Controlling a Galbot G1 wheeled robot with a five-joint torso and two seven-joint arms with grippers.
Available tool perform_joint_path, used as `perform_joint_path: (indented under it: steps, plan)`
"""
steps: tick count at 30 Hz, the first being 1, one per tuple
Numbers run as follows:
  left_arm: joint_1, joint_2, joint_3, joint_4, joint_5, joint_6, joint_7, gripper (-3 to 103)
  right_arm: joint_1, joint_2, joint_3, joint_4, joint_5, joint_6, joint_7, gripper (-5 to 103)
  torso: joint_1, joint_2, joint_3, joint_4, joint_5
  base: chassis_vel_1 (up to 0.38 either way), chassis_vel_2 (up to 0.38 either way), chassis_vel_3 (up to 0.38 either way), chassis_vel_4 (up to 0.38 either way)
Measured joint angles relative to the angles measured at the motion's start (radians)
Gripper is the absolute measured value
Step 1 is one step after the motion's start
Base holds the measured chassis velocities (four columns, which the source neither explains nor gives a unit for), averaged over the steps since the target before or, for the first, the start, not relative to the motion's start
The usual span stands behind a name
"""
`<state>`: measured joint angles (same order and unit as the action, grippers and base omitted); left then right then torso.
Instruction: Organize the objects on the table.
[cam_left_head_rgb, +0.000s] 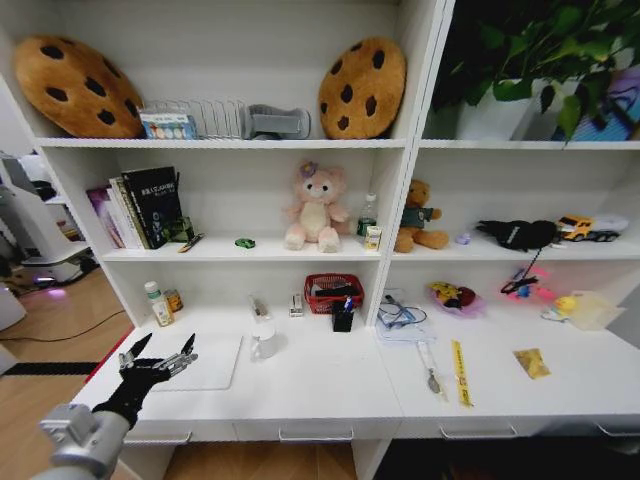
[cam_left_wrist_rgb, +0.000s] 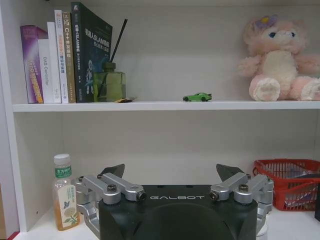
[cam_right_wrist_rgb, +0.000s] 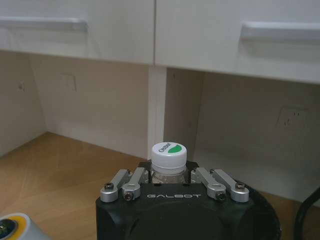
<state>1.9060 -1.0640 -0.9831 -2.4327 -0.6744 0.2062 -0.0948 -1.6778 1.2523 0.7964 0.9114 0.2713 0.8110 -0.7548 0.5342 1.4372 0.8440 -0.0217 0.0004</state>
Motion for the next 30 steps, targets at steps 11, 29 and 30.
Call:
perform_joint_path:
  steps: [11, 29, 30]
  plan:
    - [0.000, 0.000, 0.000, 0.000, 0.000, 0.000, 0.000, 100, 0.268, 0.000, -0.002, -0.363, -0.067, -0.010, 0.096, 31, 0.000, 0.000, 0.000, -0.0006, -0.0004, 0.000, 0.000, 0.000, 0.000]
    - [0.000, 0.000, 0.000, 0.000, 0.000, 0.000, 0.000, 100, 0.305, -0.001, 0.004, -0.283, -0.123, -0.446, 0.455, 31, 0.000, 0.000, 0.000, 0.0000, -0.0005, 0.000, 0.000, 0.000, 0.000]
    - [0.000, 0.000, 0.000, 0.000, 0.000, 0.000, 0.000, 100, 0.295, -0.003, -0.001, -0.247, -0.092, -0.540, 0.450, 31, 0.000, 0.000, 0.000, -0.0002, -0.0004, 0.000, 0.000, 0.000, 0.000]
